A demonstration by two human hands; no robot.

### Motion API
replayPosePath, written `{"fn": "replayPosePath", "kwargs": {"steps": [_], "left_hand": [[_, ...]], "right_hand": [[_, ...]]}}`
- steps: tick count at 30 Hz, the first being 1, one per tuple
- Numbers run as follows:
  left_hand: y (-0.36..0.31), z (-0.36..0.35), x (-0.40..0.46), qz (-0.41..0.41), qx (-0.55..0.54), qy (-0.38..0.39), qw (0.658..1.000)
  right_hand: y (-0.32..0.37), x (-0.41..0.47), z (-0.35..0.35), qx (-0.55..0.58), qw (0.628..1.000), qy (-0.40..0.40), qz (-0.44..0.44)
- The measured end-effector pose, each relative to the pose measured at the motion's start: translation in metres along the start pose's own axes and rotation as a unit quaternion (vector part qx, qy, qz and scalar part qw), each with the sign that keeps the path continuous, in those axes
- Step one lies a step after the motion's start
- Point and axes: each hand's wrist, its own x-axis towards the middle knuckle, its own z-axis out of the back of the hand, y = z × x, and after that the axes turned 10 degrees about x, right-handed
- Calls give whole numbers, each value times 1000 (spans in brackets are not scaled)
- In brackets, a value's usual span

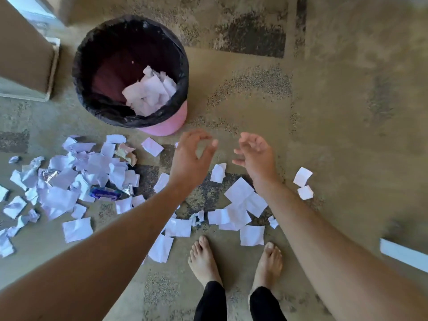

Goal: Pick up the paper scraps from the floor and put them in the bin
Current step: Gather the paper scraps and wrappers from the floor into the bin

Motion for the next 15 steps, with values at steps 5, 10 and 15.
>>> {"fn": "replayPosePath", "kwargs": {"steps": [5,10,15], "left_hand": [[7,-64,-34,-10,77,88,993],[30,-135,-63,25,146,142,979],[56,-201,-101,108,178,160,965]], "right_hand": [[-60,-4,90,-105,994,-30,20],[-113,-10,175,-190,981,-46,8],[-185,-17,239,-281,953,-107,19]]}}
